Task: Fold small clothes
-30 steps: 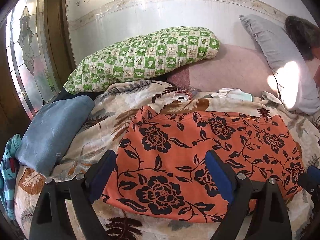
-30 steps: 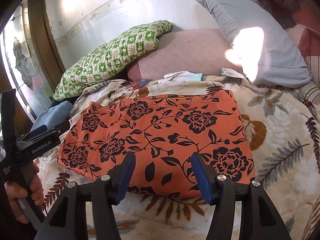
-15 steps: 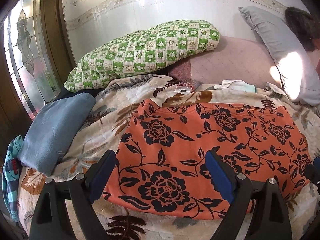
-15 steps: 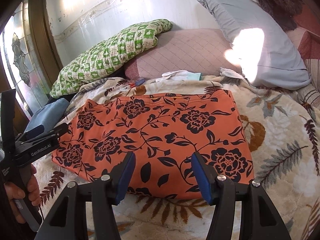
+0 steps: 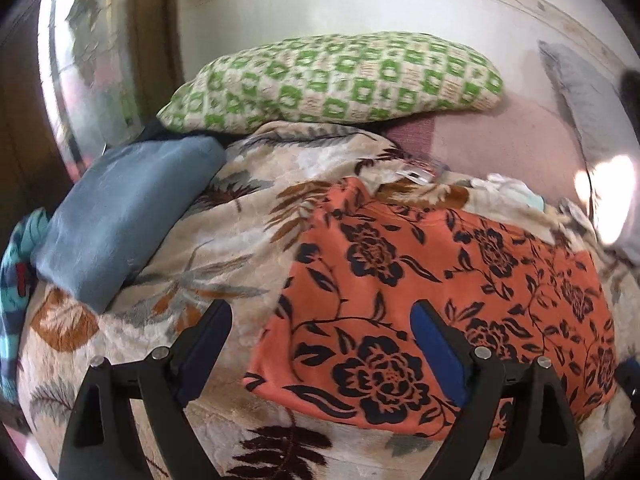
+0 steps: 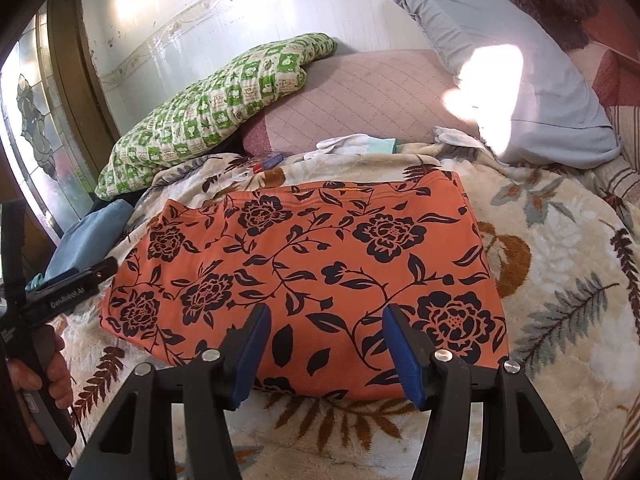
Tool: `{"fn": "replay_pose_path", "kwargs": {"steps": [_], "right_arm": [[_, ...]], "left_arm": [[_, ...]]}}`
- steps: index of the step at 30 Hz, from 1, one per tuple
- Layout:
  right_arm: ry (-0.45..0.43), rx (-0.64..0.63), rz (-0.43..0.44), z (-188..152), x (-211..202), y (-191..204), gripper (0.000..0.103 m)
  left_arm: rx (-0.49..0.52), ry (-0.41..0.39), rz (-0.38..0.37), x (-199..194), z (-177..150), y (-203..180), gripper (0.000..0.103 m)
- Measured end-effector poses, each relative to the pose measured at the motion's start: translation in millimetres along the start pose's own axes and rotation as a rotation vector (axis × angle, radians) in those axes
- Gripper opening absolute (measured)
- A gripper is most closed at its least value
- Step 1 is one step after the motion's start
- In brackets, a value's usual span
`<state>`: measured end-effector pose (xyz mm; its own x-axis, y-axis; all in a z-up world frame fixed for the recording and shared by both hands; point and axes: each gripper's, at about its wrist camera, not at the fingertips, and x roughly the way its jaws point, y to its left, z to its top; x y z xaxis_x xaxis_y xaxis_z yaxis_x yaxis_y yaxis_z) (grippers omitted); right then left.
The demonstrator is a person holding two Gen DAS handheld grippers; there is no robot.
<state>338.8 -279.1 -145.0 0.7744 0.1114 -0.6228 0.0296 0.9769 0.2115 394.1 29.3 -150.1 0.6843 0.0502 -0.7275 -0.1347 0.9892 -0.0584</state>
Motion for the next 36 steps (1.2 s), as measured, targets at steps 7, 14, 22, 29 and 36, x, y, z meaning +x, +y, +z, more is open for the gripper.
{"fn": "replay_pose_path", "kwargs": {"steps": [7,14,22,29,36], "right_arm": [[-0.002,0.063,0.029,2,-5,-10,0.062],[0.006,0.075,0.041,0,-5,-12,0.062],[0.012,0.081,0.044,-1,-6,-17,0.062],[0.013,0.100,0.041,1,-7,-27,0.062],[0.010,0.104,0.031,1,-8,-38,0.062]], "left_arm": [[-0.398,0.169,-0.154,33,-6,109,0.091],[-0.580,0.332,-0.397,43,-37,95,0.091],[-0.664,0.375,-0.511,64,-54,58,0.090],[-0.681,0.300,-0.496,74,-51,59,0.078],[-0.672,0.235,-0.479,84,-49,56,0.045]]}}
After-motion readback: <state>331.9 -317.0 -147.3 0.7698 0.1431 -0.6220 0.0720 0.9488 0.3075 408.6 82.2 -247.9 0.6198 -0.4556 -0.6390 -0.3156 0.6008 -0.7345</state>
